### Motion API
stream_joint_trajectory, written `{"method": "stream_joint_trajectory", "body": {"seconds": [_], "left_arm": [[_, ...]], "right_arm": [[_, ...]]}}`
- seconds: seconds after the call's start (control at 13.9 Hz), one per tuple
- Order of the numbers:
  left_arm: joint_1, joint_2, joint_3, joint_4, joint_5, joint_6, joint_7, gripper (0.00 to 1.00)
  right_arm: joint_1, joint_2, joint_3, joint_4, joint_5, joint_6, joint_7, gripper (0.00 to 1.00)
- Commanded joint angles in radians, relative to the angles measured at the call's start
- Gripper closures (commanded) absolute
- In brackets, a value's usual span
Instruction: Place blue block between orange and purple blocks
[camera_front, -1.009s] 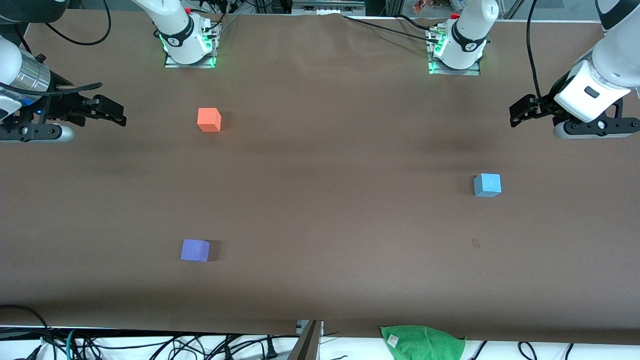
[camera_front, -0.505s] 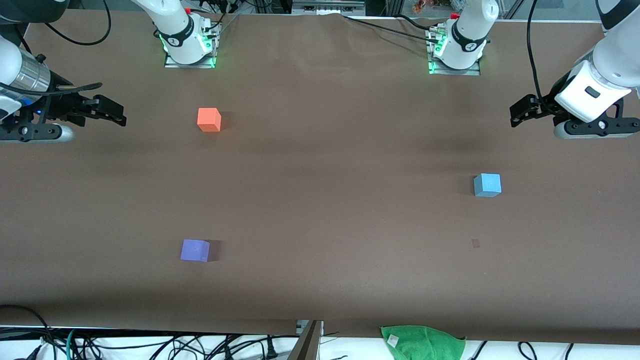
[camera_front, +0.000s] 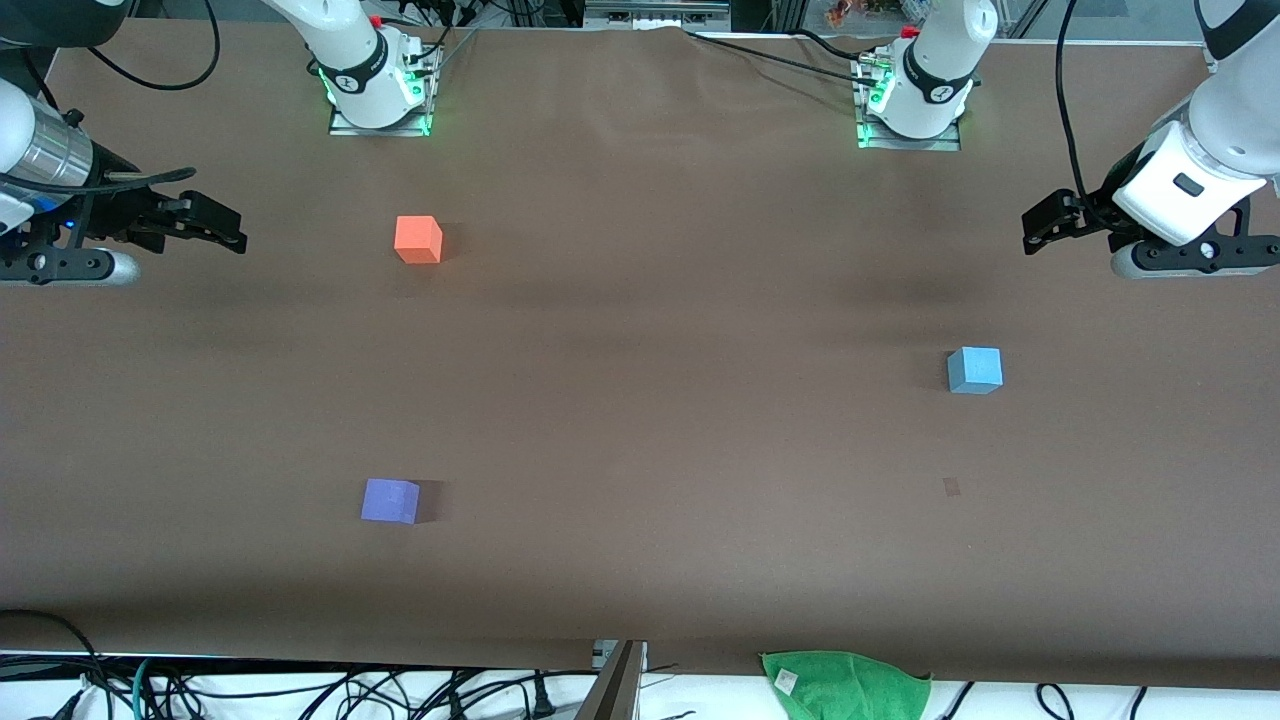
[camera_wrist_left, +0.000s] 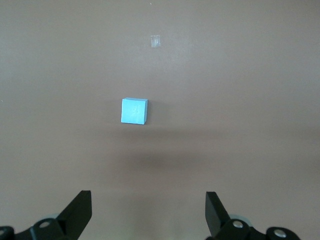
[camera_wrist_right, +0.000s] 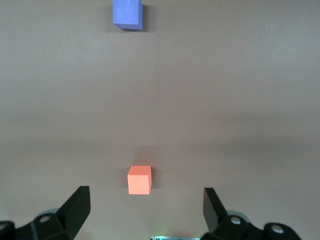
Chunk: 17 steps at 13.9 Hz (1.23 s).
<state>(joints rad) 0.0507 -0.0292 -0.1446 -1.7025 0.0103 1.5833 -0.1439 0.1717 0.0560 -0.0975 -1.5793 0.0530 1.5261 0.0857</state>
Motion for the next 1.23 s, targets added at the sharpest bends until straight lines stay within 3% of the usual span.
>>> {"method": "stream_joint_trajectory", "body": {"seconds": [0.0, 0.29, 0.58, 0.79, 0.94, 1.15], "left_arm": [[0.004, 0.038, 0.002, 0.027, -0.032, -0.040, 0.020, 0.00], [0.017, 0.162, 0.017, 0.029, -0.001, -0.077, 0.024, 0.00], [0.095, 0.329, 0.019, 0.026, 0.016, 0.127, 0.082, 0.00], [0.097, 0.461, 0.019, 0.006, 0.046, 0.251, 0.096, 0.00], [0.087, 0.520, 0.016, 0.003, 0.095, 0.286, 0.096, 0.00], [0.084, 0.542, 0.011, -0.084, 0.147, 0.397, 0.098, 0.00]], "right_arm": [[-0.009, -0.001, 0.002, 0.015, 0.018, -0.015, -0.004, 0.00], [-0.009, -0.001, 0.002, 0.013, 0.018, -0.015, -0.004, 0.00], [-0.009, -0.001, 0.002, 0.015, 0.018, -0.015, -0.006, 0.00], [-0.009, 0.001, 0.002, 0.015, 0.018, -0.014, -0.004, 0.00], [-0.009, 0.001, 0.002, 0.013, 0.018, -0.014, -0.004, 0.00], [-0.009, 0.001, 0.002, 0.015, 0.018, -0.015, -0.006, 0.00]]}}
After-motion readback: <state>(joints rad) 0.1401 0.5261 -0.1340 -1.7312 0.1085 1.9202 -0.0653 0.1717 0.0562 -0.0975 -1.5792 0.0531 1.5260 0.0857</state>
